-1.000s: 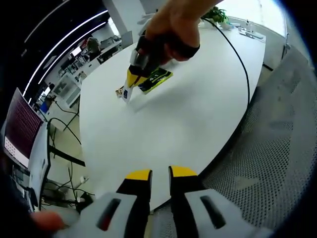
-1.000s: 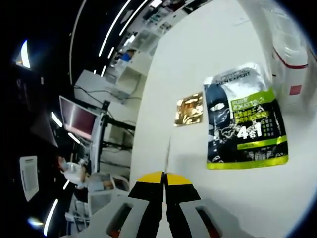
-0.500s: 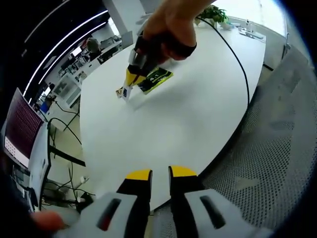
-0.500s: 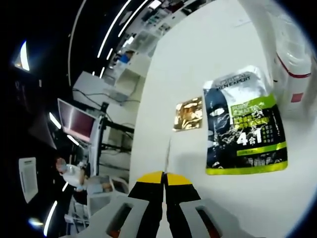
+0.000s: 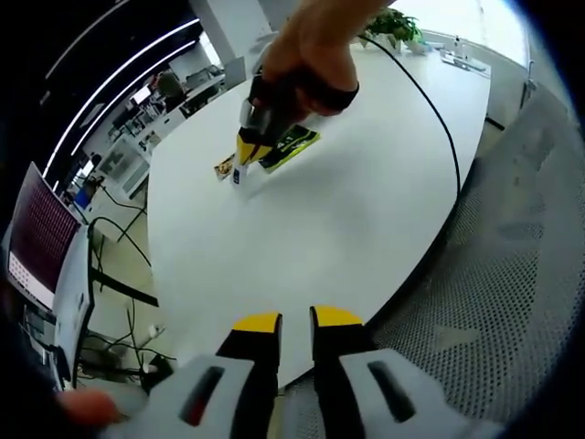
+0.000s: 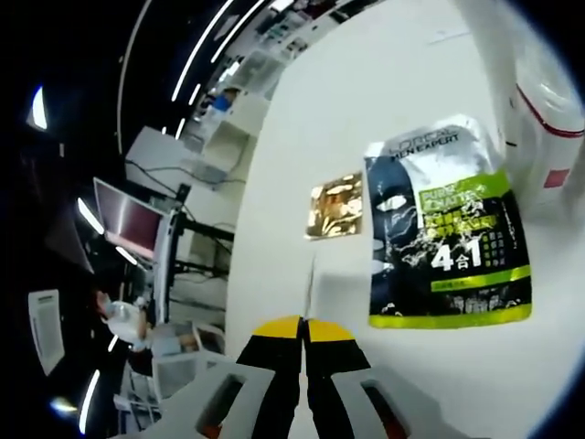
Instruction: Arrange the skincare products in the storage area until every visible bottle or jar stands upright without overlapping.
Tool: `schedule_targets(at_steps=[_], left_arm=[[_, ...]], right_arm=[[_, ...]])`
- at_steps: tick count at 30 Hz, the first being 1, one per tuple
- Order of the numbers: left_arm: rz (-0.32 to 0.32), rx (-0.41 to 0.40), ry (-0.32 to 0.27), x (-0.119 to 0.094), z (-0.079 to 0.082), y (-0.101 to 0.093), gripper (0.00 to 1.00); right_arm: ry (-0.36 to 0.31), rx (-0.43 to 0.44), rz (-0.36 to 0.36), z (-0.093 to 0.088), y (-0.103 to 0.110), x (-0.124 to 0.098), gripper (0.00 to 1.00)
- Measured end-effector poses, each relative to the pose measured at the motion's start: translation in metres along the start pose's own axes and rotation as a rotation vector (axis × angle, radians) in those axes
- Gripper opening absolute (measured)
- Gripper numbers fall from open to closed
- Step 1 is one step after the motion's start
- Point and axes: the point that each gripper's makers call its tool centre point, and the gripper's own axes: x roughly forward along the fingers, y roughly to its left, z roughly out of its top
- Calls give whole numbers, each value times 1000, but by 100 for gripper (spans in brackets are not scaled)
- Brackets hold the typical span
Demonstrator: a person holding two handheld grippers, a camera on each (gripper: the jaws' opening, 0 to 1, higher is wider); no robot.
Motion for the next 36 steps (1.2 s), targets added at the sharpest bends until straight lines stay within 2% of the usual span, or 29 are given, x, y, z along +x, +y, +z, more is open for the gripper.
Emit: schedule_targets(at_steps=[8,23,36], left_arm=[[1,-1,3,0,-1,0,7],[2,-1,6,0,-1,0,6],[2,2,5,0,-1,1,6]], right_arm=[[9,3,-24,1,-3,12,0],[10,22,-63,-3,-10,12,0],[2,44,-94,-6,-15,9,10]])
